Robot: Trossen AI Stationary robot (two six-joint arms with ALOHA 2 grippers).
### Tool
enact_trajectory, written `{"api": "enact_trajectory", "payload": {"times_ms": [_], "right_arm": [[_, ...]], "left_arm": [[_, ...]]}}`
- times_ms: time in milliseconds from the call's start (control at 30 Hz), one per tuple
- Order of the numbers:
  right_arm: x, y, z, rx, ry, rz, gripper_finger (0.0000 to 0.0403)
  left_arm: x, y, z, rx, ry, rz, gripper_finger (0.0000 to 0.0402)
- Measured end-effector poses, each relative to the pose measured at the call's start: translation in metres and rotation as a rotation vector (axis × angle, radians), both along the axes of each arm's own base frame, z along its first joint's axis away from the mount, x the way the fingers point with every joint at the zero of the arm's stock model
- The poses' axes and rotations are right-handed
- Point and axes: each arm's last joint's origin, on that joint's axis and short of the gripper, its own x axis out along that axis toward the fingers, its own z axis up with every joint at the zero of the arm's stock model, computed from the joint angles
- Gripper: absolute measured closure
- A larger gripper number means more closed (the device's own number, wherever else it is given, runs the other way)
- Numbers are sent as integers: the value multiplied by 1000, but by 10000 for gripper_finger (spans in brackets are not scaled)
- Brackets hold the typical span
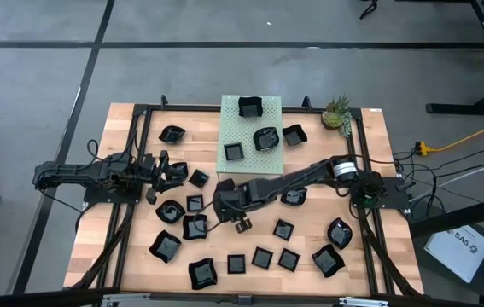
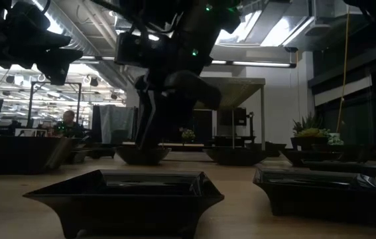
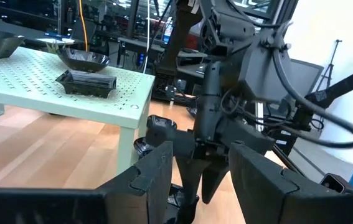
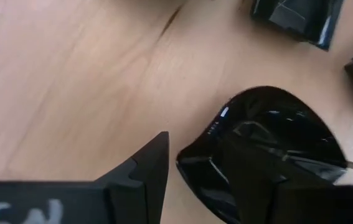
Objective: Pick & Place Mini shaped plates
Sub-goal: Stack the black leaf shaped plate on top of the black leaf shaped plate on the shelf
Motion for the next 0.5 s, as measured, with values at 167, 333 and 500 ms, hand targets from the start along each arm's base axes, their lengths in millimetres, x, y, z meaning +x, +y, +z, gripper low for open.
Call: {"api": "enact_trajectory", "payload": {"times_ms": [167,333,500], "right_arm": [[1,-1,-4,9,4,-20,254],[2,-6,-10,-7,19,-41,254],[4,-9,-15,-58,14,-71,254]], "left_arm": [[0,0,0,0,0,0,249],[0,0,0,0,0,0,249],[0,0,0,0,0,0,249]]}}
